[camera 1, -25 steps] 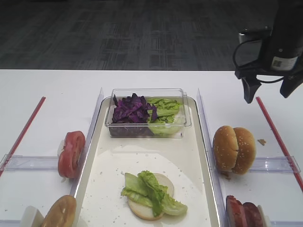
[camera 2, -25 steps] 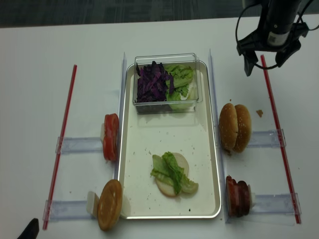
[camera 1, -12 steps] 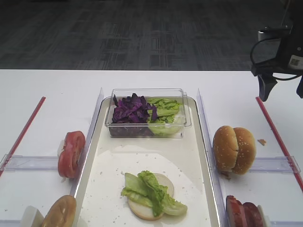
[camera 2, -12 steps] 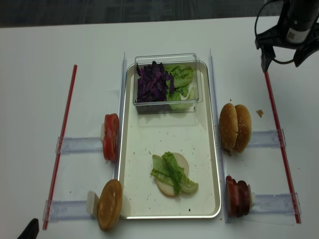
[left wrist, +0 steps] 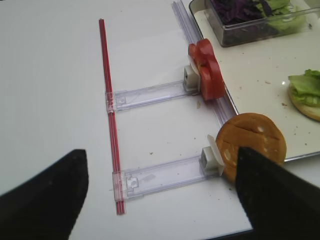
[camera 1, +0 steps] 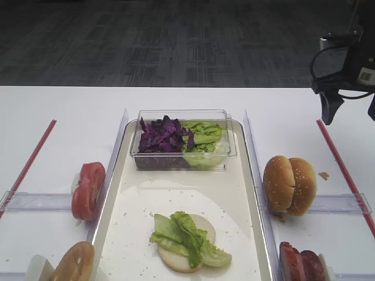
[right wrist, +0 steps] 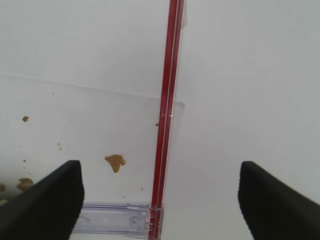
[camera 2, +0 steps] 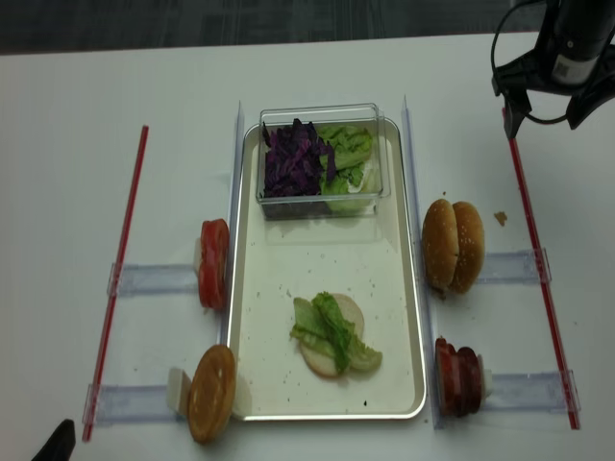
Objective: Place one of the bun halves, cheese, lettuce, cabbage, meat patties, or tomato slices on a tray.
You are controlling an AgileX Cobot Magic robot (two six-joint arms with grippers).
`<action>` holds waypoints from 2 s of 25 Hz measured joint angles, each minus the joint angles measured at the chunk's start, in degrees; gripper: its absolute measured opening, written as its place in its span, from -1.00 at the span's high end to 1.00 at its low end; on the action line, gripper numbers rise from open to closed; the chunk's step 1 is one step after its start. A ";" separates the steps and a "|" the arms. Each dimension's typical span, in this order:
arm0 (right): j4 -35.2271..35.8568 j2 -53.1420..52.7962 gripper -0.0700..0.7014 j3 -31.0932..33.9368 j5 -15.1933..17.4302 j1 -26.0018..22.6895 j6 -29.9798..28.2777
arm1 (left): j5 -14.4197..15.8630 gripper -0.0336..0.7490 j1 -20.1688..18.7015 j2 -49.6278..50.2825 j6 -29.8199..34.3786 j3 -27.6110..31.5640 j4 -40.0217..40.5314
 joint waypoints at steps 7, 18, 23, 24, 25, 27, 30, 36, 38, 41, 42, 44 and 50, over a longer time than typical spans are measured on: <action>-1.85 -5.22 -0.85 1.75 0.13 0.00 0.00 | 0.00 -0.50 0.00 0.00 0.00 0.00 0.00; -1.85 -20.97 -0.85 11.62 0.53 0.00 1.19 | 0.00 -0.50 0.00 0.00 0.00 0.00 0.00; -1.50 -30.59 -0.85 15.89 0.70 0.00 1.46 | 0.00 -0.50 0.00 0.00 0.00 0.00 0.00; -1.50 -32.72 -0.85 16.89 0.94 0.00 1.49 | 0.00 -0.50 0.00 0.00 0.00 0.00 0.00; -1.50 -34.51 -0.85 17.82 1.05 0.00 1.49 | 0.00 -0.50 0.00 0.00 0.00 0.00 0.00; -1.85 -38.82 -0.85 19.65 1.16 0.00 1.49 | 0.00 -0.50 0.00 0.00 0.00 0.00 0.00; -1.85 -44.67 -0.85 22.71 1.51 0.00 1.49 | 0.00 -0.50 0.00 0.00 0.00 0.00 0.00; -1.85 -55.89 -0.85 28.30 1.87 0.00 1.49 | 0.00 -0.50 0.00 0.00 0.00 0.00 0.00; -1.85 -59.64 -0.85 29.94 1.99 0.00 1.59 | 0.00 -0.50 0.00 0.00 0.00 0.00 0.00; -1.85 -64.69 -0.85 32.51 2.31 0.00 1.80 | 0.00 -0.50 0.00 0.00 0.00 0.00 0.00; -1.85 -66.42 -0.85 33.39 2.35 0.00 1.80 | 0.00 -0.50 0.00 0.00 0.00 0.00 0.00; -1.85 -69.53 -0.85 35.12 2.44 0.00 1.93 | 0.00 -0.50 0.00 0.00 0.00 0.00 0.00; -1.85 -78.34 -0.85 42.43 2.57 0.00 3.35 | 0.00 -0.50 0.00 0.00 0.00 0.00 0.00</action>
